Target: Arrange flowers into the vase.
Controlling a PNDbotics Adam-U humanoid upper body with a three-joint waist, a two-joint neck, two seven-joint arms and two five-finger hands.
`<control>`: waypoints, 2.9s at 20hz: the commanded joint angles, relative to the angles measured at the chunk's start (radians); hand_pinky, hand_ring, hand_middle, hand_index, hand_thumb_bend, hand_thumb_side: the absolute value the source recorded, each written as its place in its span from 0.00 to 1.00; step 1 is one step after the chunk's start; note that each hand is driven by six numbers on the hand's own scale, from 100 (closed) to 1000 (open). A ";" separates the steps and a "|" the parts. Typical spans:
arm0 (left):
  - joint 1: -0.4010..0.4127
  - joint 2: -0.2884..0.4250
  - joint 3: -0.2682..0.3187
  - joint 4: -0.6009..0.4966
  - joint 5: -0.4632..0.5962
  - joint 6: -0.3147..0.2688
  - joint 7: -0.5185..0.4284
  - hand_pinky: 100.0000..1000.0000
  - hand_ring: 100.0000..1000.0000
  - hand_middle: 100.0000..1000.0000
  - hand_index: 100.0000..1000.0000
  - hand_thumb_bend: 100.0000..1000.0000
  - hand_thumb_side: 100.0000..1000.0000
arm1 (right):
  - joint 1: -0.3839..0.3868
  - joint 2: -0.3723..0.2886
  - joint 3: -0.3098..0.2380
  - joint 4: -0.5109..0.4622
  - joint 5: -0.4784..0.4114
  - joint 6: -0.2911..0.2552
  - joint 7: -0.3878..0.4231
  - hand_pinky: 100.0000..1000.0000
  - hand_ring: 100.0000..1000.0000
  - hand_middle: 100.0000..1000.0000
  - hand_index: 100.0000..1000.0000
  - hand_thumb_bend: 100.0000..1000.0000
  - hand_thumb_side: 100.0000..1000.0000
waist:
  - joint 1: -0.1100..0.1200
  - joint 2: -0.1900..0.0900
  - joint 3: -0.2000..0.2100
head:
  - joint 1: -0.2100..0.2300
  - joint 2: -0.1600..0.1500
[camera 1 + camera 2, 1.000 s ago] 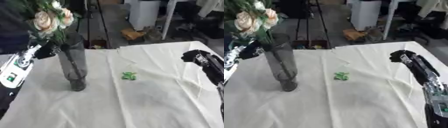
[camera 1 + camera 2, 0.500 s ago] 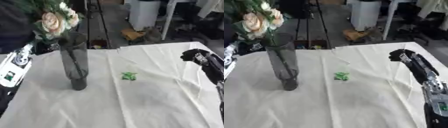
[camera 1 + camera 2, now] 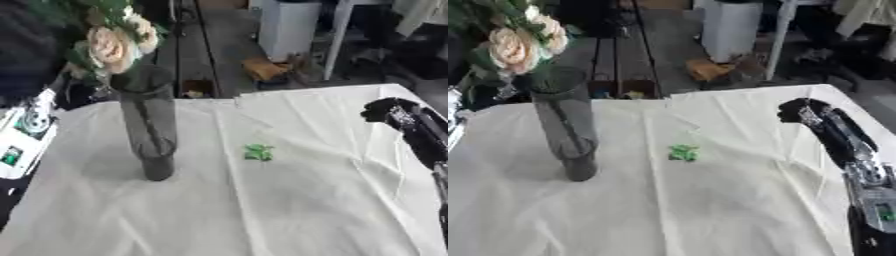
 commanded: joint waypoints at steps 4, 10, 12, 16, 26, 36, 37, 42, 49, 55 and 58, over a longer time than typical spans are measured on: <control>0.053 0.027 0.054 -0.101 0.068 0.034 0.034 0.79 0.74 0.72 0.77 0.92 0.94 | -0.014 -0.015 -0.010 -0.011 0.005 0.002 -0.002 0.77 0.71 0.46 0.68 0.00 0.81 | -0.001 -0.012 0.005 | -0.005 -0.010; 0.181 0.035 0.106 -0.230 0.148 0.048 0.086 0.77 0.72 0.70 0.76 0.92 0.93 | -0.013 -0.017 -0.012 -0.010 0.004 0.002 -0.004 0.77 0.71 0.46 0.68 0.00 0.81 | -0.002 -0.012 0.015 | -0.011 -0.009; 0.226 0.036 0.125 -0.280 0.179 0.050 0.112 0.76 0.72 0.69 0.75 0.92 0.93 | -0.013 -0.018 -0.013 -0.010 0.004 0.002 -0.005 0.77 0.71 0.46 0.68 0.00 0.81 | -0.002 -0.012 0.020 | -0.011 -0.008; 0.290 0.033 0.143 -0.349 0.226 0.042 0.145 0.74 0.71 0.69 0.75 0.91 0.92 | -0.012 -0.020 -0.014 -0.010 0.004 0.002 -0.007 0.77 0.71 0.46 0.68 0.00 0.81 | -0.003 -0.013 0.027 | -0.009 -0.005; 0.395 -0.019 0.175 -0.459 0.341 -0.079 0.171 0.73 0.70 0.68 0.75 0.89 0.87 | -0.012 -0.019 -0.016 -0.013 0.004 0.003 -0.010 0.77 0.71 0.46 0.68 0.00 0.81 | -0.002 -0.011 0.037 | 0.058 -0.007; 0.415 -0.045 0.169 -0.470 0.387 -0.142 0.136 0.73 0.71 0.69 0.76 0.87 0.89 | -0.010 -0.014 -0.012 -0.020 -0.001 0.005 -0.013 0.77 0.71 0.46 0.68 0.00 0.80 | 0.004 -0.013 0.038 | 0.075 -0.001; 0.417 -0.045 0.169 -0.470 0.389 -0.148 0.133 0.73 0.71 0.69 0.77 0.87 0.89 | -0.010 -0.014 -0.011 -0.021 -0.001 0.006 -0.013 0.77 0.71 0.46 0.69 0.00 0.80 | 0.004 -0.014 0.039 | 0.074 -0.001; 0.427 -0.045 0.167 -0.466 0.402 -0.171 0.117 0.74 0.71 0.70 0.78 0.85 0.92 | -0.010 -0.014 -0.010 -0.024 -0.007 0.005 -0.017 0.77 0.71 0.46 0.69 0.00 0.80 | 0.008 -0.015 0.039 | 0.065 -0.005; 0.435 -0.052 0.168 -0.457 0.411 -0.178 0.107 0.74 0.71 0.70 0.79 0.83 0.94 | -0.009 -0.014 -0.008 -0.025 -0.013 0.005 -0.014 0.77 0.71 0.47 0.70 0.00 0.78 | 0.009 -0.017 0.040 | 0.070 -0.008; 0.441 -0.055 0.167 -0.457 0.412 -0.181 0.100 0.74 0.71 0.70 0.79 0.82 0.94 | -0.007 -0.013 -0.009 -0.028 -0.012 0.007 -0.015 0.77 0.71 0.47 0.69 0.00 0.78 | 0.009 -0.018 0.042 | 0.069 -0.006; 0.443 -0.057 0.164 -0.457 0.412 -0.181 0.094 0.74 0.71 0.70 0.80 0.81 0.94 | -0.006 -0.013 -0.010 -0.028 -0.012 0.008 -0.016 0.77 0.71 0.47 0.69 0.00 0.78 | 0.008 -0.018 0.041 | 0.069 -0.003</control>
